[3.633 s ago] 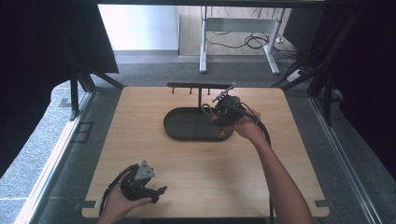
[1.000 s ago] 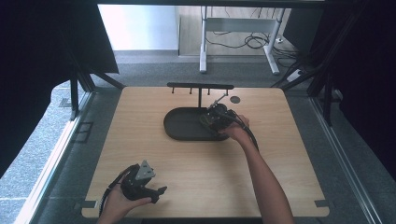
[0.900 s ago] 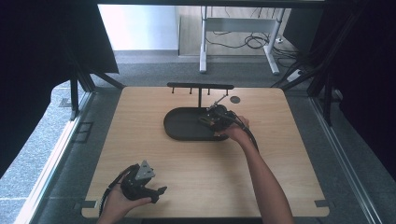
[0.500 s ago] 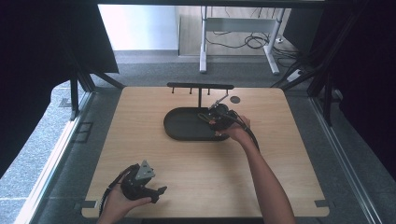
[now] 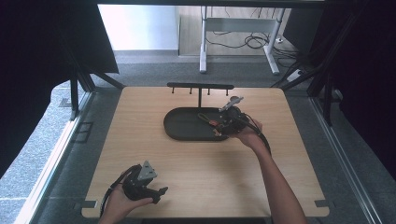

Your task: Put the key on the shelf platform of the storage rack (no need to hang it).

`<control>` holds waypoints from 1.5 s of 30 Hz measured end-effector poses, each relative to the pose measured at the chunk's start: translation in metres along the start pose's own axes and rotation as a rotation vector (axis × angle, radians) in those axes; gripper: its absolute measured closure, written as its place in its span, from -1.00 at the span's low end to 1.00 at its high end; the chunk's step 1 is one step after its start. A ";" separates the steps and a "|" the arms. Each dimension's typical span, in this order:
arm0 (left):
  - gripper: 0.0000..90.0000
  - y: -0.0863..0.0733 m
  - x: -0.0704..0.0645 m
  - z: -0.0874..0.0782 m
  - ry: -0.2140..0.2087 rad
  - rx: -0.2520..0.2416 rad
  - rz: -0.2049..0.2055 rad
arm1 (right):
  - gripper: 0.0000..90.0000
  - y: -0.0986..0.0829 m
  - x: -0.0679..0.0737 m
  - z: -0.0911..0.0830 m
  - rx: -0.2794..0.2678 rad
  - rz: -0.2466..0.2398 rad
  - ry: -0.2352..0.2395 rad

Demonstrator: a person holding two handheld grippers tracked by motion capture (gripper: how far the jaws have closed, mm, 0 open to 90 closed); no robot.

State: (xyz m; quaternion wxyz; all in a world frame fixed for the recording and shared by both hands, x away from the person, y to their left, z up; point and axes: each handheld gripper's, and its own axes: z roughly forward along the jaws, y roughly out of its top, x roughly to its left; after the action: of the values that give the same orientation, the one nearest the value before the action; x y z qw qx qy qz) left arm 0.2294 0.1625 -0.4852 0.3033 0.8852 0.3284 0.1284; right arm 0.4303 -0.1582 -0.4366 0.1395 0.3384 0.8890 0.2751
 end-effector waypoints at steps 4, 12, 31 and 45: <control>-0.56 0.001 -0.001 0.001 0.004 0.003 -0.001 | 0.20 -0.016 0.001 -0.014 -0.023 0.009 0.002; -0.57 0.002 -0.006 0.007 0.000 0.007 0.014 | 0.20 -0.056 0.005 -0.045 -0.111 0.032 0.004; -0.57 0.001 -0.005 0.010 0.009 0.022 0.009 | 0.14 -0.155 0.019 -0.064 -0.190 0.115 0.014; -0.57 0.003 -0.009 0.011 0.000 0.020 0.018 | 0.10 -0.176 0.019 -0.065 -0.177 0.135 -0.011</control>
State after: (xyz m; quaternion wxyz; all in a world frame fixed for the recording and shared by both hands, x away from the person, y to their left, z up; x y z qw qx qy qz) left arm 0.2292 0.1498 -0.4924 0.2933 0.8912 0.3215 0.1278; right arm 0.2963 -0.2801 -0.4882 0.1549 0.3853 0.8358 0.3592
